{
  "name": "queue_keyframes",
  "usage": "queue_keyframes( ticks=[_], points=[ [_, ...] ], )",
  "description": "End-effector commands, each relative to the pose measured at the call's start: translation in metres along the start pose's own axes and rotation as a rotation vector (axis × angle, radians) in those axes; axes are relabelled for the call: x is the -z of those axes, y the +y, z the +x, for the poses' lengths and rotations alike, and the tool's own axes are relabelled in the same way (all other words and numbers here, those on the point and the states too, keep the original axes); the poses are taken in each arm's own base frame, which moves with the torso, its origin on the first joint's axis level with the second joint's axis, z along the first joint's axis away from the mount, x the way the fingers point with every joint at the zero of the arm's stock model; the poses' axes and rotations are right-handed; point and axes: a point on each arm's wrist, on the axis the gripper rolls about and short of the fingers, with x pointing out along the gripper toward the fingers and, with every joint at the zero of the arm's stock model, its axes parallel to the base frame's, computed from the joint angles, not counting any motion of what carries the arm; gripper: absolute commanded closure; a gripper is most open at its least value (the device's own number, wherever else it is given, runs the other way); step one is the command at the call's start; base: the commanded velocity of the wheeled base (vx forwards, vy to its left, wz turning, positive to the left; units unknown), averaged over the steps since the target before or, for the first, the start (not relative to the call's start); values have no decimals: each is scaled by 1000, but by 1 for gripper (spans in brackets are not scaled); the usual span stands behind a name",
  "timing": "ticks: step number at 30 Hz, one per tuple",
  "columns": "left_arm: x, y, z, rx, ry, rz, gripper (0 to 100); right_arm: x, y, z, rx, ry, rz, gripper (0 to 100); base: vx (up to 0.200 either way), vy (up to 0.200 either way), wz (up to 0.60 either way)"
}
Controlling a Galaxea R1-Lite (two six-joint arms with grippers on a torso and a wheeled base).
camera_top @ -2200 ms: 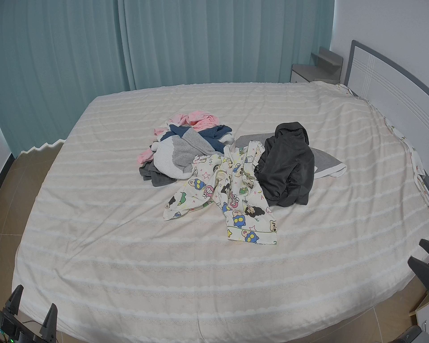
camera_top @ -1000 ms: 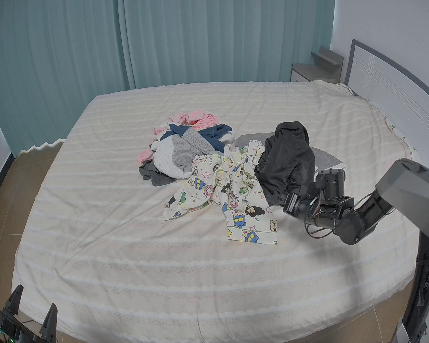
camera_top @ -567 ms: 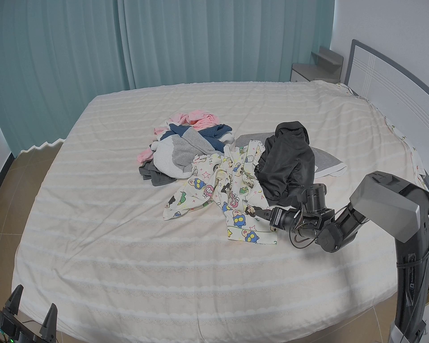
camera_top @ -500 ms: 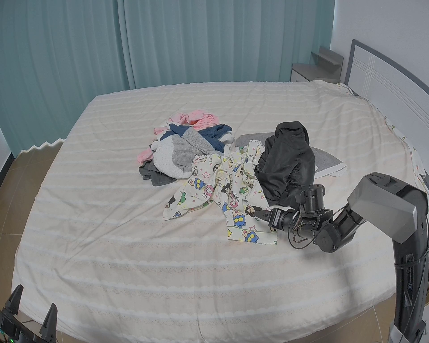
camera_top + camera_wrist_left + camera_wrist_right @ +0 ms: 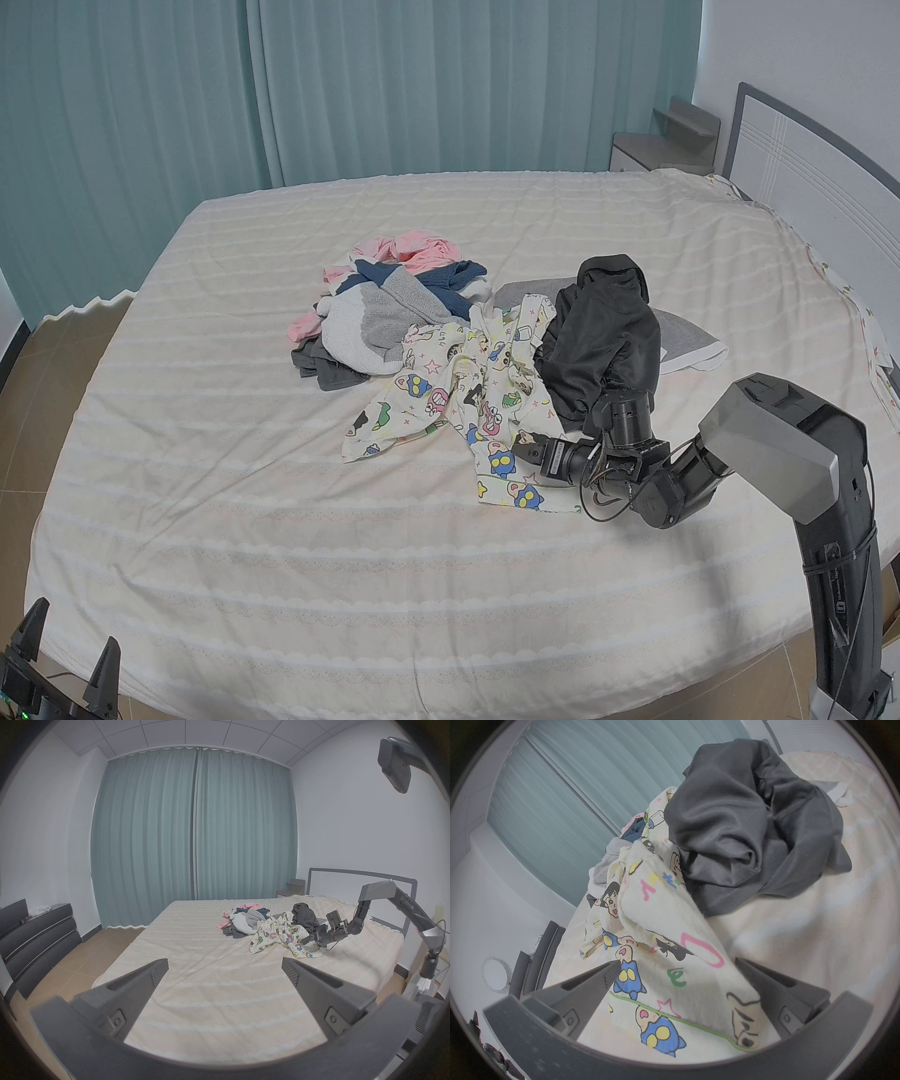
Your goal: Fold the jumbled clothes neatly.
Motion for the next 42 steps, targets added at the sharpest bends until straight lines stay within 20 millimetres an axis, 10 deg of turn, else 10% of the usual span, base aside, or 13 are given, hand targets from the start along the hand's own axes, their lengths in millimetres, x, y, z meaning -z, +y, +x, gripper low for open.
queue_keyframes(
  ticks=[1,2,20,42],
  points=[
    [5,0,0,0,1,0,0,6,3,9,-6,14,-12,0,0,0,0],
    [5,0,0,0,2,0,0,6,4,9,-5,15,-13,100,0,0,0],
    [5,0,0,0,1,0,0,-16,25,-71,-51,-69,-18,100,0,0,0],
    [4,-1,0,32,-8,68,0,-37,124,-309,-494,-367,-120,100,0,0,0]
  ],
)
